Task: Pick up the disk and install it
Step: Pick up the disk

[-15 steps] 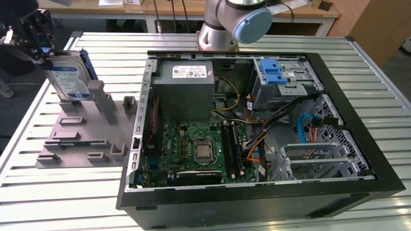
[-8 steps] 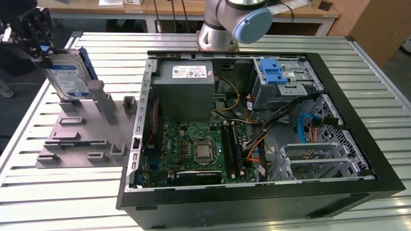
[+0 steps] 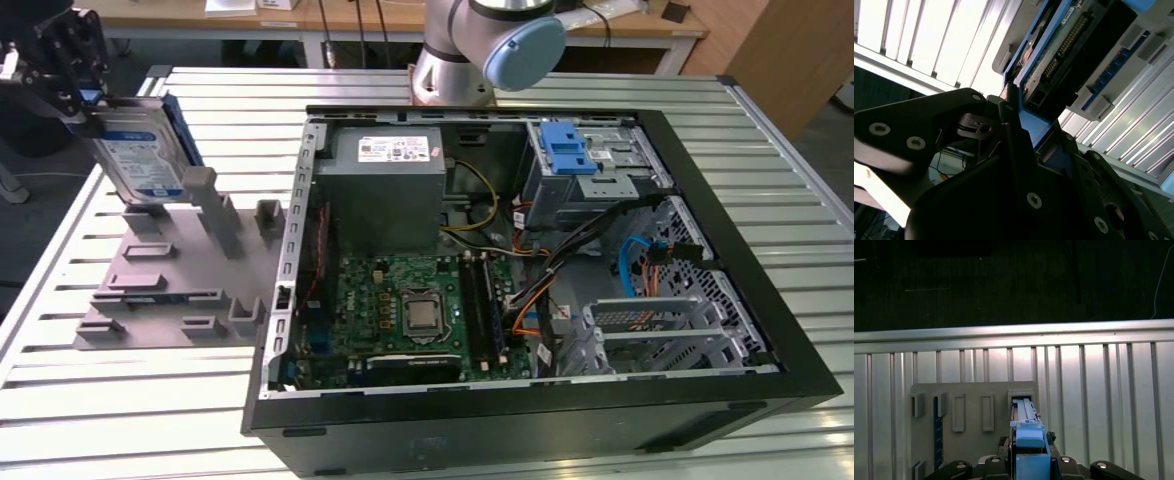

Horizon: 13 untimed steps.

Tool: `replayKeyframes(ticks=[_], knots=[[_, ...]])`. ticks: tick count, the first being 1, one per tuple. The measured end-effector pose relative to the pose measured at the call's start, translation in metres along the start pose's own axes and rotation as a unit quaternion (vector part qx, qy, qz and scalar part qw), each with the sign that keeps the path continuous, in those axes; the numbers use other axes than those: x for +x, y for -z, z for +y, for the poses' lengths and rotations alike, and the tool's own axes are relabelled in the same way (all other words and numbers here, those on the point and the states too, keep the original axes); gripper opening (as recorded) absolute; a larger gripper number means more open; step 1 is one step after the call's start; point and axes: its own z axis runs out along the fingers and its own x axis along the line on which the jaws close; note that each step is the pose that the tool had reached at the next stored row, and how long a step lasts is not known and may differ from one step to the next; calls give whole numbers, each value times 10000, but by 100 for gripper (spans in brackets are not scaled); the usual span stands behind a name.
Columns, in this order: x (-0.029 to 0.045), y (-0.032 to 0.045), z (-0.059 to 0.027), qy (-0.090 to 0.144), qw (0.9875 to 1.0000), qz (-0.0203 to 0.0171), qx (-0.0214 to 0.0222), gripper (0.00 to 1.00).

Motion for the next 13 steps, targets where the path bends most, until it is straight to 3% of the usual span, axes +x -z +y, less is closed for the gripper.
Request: replayKeyframes(ticks=[13], knots=[[1, 101, 3, 0, 10000, 0, 0, 37]])
